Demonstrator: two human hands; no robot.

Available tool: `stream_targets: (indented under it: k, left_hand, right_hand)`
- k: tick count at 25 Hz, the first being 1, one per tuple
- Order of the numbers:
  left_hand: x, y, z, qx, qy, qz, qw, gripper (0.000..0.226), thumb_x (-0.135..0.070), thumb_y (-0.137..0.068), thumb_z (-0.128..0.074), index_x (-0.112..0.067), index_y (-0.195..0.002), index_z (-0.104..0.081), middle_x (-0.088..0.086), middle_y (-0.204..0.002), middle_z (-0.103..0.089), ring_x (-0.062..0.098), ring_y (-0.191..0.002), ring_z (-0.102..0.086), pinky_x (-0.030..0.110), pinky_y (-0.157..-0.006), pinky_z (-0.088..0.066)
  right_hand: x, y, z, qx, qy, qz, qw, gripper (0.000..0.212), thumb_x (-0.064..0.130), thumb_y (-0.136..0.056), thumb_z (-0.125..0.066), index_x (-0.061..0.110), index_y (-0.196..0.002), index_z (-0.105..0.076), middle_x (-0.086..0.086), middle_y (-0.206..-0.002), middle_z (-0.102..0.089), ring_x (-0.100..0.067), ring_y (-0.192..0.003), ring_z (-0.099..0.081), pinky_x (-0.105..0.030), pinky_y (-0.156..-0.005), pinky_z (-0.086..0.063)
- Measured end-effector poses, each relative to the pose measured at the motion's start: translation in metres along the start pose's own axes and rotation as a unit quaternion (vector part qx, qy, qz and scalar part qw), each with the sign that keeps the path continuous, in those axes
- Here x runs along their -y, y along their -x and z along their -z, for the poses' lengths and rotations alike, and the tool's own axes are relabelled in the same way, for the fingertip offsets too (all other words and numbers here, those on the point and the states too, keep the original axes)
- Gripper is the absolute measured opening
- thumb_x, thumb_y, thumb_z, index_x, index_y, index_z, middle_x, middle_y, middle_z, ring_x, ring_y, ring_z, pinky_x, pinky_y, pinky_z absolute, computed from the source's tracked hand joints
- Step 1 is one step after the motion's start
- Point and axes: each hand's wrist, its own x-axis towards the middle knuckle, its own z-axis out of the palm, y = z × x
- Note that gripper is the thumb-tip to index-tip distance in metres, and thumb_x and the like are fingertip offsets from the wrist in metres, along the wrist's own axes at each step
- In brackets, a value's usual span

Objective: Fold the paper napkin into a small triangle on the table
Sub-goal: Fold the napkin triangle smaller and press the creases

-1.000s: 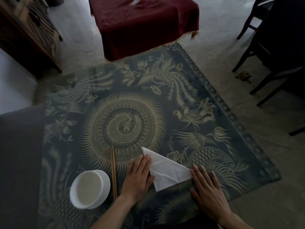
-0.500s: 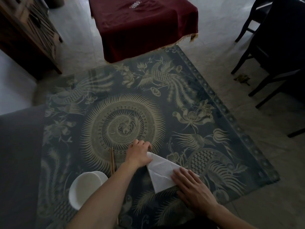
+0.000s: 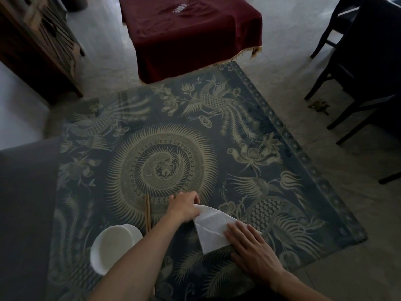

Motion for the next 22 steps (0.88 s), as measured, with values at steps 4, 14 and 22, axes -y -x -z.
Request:
stream_targets:
  k: [4, 14, 22]
  left_hand:
    - [0.005, 0.001, 0.011, -0.006, 0.113, 0.03, 0.993, 0.013, -0.039, -0.069, -0.064, -0.033, -0.08, -0.064, -0.007, -0.092, -0.061, 0.017, -0.09, -0.058, 0.04, -0.087, -0.046]
    - [0.006, 0.011, 0.037, -0.08, 0.188, -0.062, 0.977, 0.011, -0.023, -0.075, -0.074, -0.026, -0.079, -0.064, -0.006, -0.078, -0.067, 0.014, -0.076, -0.062, 0.034, -0.072, -0.05]
    - [-0.006, 0.029, 0.033, -0.141, 0.166, -0.11, 0.97, 0.006, -0.029, -0.081, -0.073, -0.028, -0.084, -0.068, -0.011, -0.084, -0.066, 0.006, -0.075, -0.059, 0.025, -0.065, -0.047]
  right_hand:
    - [0.008, -0.007, 0.004, 0.016, 0.01, 0.018, 1.0, 0.055, 0.047, -0.091, -0.043, 0.019, -0.137, -0.055, -0.006, -0.145, -0.049, -0.032, -0.133, -0.044, -0.048, -0.109, -0.016]
    - [0.038, -0.061, 0.022, 0.057, 0.008, -0.014, 0.998, 0.056, 0.05, -0.086, -0.05, 0.021, -0.134, -0.058, -0.005, -0.139, -0.056, -0.028, -0.121, -0.057, -0.051, -0.095, -0.05]
    - [0.049, -0.092, 0.022, 0.059, -0.014, -0.015, 0.998, 0.064, 0.049, -0.092, -0.05, 0.014, -0.145, -0.04, -0.011, -0.153, -0.036, -0.034, -0.136, -0.038, -0.049, -0.1, -0.042]
